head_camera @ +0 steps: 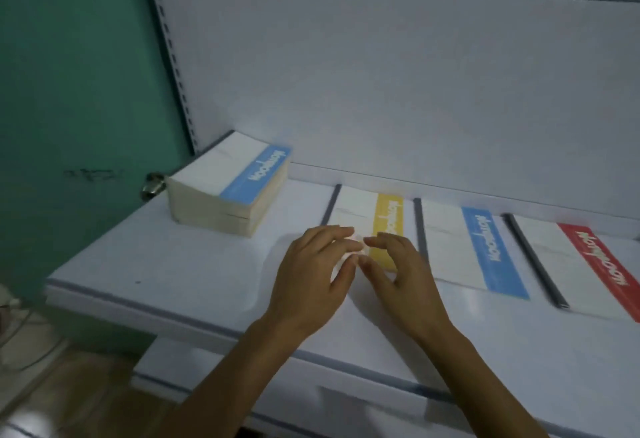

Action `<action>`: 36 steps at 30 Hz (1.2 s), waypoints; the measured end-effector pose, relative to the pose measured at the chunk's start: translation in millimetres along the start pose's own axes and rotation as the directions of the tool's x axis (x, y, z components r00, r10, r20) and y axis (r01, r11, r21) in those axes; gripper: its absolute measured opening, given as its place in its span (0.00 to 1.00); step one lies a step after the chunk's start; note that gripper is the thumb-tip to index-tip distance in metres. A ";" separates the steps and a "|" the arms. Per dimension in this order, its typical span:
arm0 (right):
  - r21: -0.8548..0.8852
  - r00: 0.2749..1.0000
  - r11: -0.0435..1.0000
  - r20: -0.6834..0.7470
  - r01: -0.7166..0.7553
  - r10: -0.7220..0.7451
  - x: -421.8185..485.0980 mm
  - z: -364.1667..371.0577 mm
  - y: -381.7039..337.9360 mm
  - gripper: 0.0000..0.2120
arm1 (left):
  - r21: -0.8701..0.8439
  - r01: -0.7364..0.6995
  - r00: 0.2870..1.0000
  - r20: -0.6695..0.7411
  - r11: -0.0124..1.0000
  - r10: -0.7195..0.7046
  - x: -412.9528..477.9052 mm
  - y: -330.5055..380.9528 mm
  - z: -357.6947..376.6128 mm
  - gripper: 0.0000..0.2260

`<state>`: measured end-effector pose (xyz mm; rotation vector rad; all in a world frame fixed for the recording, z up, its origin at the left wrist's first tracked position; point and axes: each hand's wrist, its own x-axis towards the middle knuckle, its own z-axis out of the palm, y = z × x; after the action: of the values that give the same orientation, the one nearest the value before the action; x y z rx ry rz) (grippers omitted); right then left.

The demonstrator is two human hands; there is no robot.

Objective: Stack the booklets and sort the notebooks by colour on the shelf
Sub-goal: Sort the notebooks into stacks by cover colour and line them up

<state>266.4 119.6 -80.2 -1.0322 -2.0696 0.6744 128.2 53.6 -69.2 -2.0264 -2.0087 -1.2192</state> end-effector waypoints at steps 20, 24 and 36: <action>0.597 0.797 0.700 -0.158 -0.393 0.583 68.6 135.4 -92.0 0.06 | 0.447 -0.308 0.925 0.345 0.840 0.156 59.2 -167.8 -118.4 0.30; 0.692 0.752 0.581 -0.085 -0.427 0.654 84.1 136.1 -99.1 0.10 | 0.402 -0.358 0.918 0.318 0.842 0.238 41.6 -167.8 -117.8 0.24; 0.795 0.721 0.276 0.269 -0.541 0.639 64.9 112.8 -100.4 0.15 | -0.310 -0.124 0.990 0.032 0.942 0.141 36.2 -150.2 -154.0 0.10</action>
<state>104.8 103.8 -54.1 -1.1512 -0.8739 1.7568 -81.5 25.7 -15.9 -2.3094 -1.7581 -1.5466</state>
